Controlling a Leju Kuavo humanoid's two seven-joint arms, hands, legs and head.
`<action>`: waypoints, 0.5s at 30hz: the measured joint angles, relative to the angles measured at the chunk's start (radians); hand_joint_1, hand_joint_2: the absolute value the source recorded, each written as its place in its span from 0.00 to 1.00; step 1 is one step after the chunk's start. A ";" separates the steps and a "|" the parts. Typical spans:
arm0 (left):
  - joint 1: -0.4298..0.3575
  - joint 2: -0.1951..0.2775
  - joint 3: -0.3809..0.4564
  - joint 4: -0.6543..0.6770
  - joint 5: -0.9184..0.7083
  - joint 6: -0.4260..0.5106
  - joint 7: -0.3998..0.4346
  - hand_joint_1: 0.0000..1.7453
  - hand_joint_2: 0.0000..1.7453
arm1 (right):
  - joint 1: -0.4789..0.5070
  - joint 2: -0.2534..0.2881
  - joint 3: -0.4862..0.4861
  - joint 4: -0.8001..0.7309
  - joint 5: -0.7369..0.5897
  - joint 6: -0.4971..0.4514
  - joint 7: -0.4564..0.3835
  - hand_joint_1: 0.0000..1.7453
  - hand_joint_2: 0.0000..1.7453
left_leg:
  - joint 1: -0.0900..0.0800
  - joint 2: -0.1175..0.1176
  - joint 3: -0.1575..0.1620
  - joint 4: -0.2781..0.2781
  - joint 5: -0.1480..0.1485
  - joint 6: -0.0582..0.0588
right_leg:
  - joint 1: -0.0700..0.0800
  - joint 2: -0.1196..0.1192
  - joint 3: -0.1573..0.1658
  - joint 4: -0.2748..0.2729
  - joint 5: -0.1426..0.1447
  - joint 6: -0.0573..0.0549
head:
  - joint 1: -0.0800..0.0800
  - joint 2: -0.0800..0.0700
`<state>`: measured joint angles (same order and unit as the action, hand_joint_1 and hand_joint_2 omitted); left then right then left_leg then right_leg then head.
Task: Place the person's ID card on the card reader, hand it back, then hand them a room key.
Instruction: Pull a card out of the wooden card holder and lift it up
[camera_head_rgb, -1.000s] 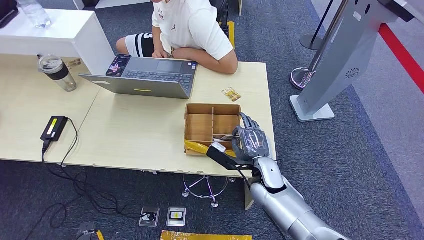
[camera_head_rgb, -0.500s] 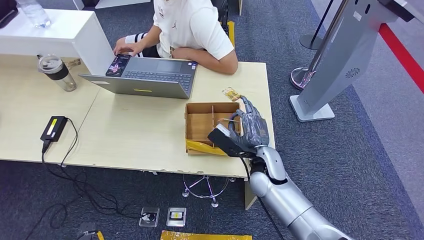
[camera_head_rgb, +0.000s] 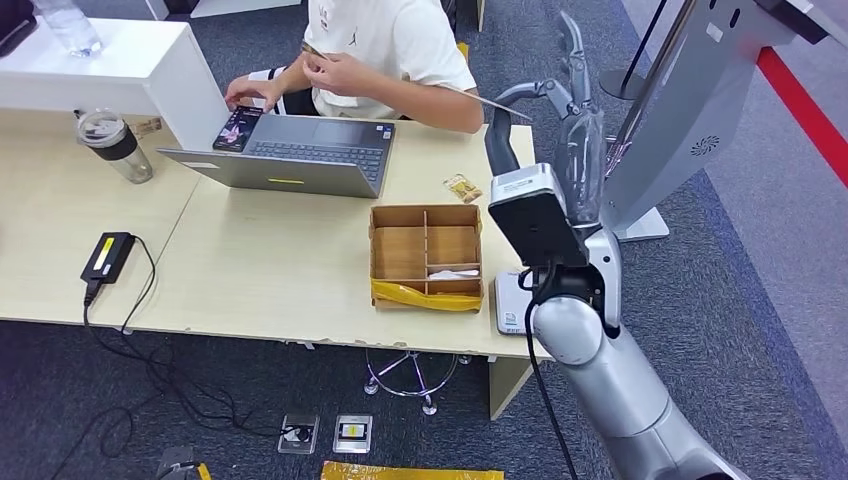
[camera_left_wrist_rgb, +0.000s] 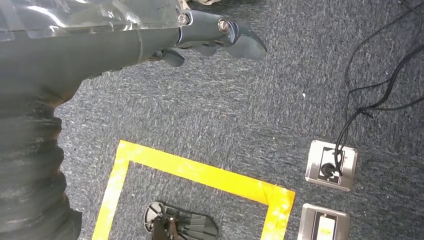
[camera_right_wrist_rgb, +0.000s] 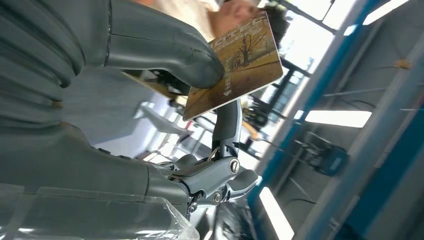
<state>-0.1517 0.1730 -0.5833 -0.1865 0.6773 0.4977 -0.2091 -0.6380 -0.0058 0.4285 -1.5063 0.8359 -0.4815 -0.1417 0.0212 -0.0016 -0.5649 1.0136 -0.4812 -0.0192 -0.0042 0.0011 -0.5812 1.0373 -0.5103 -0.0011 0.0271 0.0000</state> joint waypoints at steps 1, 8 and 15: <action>0.000 -0.001 0.000 0.000 -0.001 -0.001 -0.001 0.00 1.00 | -0.010 0.007 0.001 -0.005 0.004 0.001 -0.010 1.00 1.00 | 0.000 0.000 0.000 0.000 0.000 0.000 | 0.000 0.000 0.000 0.000 0.000 0.000 | 0.000 0.000; -0.005 -0.004 -0.001 -0.001 -0.027 -0.026 -0.017 0.00 1.00 | -0.180 0.078 0.019 0.205 0.079 -0.006 -0.062 1.00 1.00 | 0.000 0.000 -0.001 0.000 0.001 0.000 | 0.000 0.000 0.000 0.001 0.000 0.000 | 0.000 0.000; -0.032 -0.004 -0.007 -0.001 -0.075 -0.037 -0.008 0.00 1.00 | -0.331 0.136 0.055 0.635 0.198 0.023 -0.013 1.00 1.00 | 0.000 -0.008 -0.003 0.000 0.004 0.001 | 0.000 -0.007 0.000 0.000 0.000 0.000 | 0.000 0.000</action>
<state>-0.1832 0.1694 -0.5899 -0.1877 0.6022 0.4603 -0.2171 -0.9693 0.1298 0.4837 -0.8709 1.0335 -0.4583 -0.1552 0.0212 -0.0096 -0.5678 1.0136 -0.4775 -0.0185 -0.0041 -0.0057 -0.5810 1.0378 -0.5101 -0.0011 0.0274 0.0000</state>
